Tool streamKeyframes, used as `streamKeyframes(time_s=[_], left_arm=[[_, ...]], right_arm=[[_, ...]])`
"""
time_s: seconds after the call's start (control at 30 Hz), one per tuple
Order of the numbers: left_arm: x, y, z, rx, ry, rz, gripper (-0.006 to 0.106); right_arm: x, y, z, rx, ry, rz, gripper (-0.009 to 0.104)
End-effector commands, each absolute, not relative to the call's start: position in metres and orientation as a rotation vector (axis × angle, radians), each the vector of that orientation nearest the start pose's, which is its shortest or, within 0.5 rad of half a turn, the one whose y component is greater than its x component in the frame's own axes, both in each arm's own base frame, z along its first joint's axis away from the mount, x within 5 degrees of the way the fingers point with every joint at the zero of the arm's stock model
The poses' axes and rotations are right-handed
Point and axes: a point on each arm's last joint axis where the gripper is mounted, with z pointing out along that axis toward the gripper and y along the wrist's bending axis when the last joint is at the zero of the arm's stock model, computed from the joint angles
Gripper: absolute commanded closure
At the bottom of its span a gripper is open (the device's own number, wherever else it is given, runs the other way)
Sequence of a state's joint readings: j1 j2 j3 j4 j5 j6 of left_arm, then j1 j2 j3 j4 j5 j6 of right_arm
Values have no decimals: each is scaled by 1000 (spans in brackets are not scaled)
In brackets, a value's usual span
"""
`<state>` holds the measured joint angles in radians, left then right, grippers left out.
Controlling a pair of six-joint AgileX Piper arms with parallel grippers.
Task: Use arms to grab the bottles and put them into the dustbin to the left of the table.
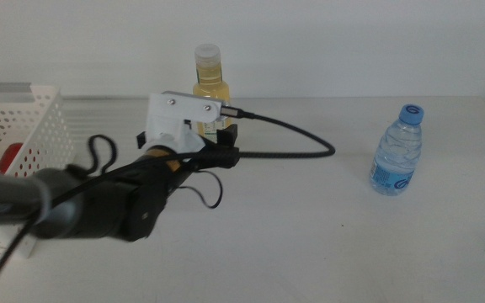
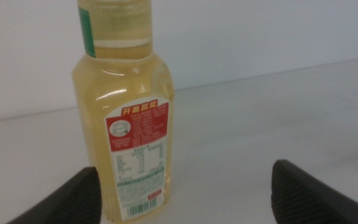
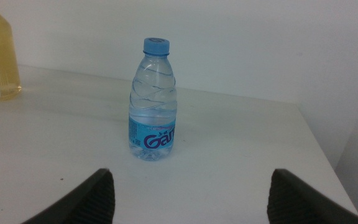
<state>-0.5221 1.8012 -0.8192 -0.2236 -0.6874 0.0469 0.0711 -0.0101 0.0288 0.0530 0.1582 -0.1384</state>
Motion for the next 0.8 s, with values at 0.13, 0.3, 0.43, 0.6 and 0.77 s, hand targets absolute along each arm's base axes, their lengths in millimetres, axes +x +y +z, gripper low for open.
streamKeyframes(time_s=[0.13,0.3,0.43,0.6,0.77], left_arm=[[356,-183,209,170,1633,-305,10],[374,-189,204,152,1630,-256,10],[387,-191,202,131,1624,-241,10],[401,-191,198,118,1614,-232,10],[413,-189,195,104,1612,-225,10]], right_arm=[[54,4,202,-126,1537,-21,31],[54,4,202,-126,1537,-21,31],[54,4,202,-126,1537,-21,31],[54,4,202,-126,1537,-21,31],[54,4,202,-126,1537,-21,31]])
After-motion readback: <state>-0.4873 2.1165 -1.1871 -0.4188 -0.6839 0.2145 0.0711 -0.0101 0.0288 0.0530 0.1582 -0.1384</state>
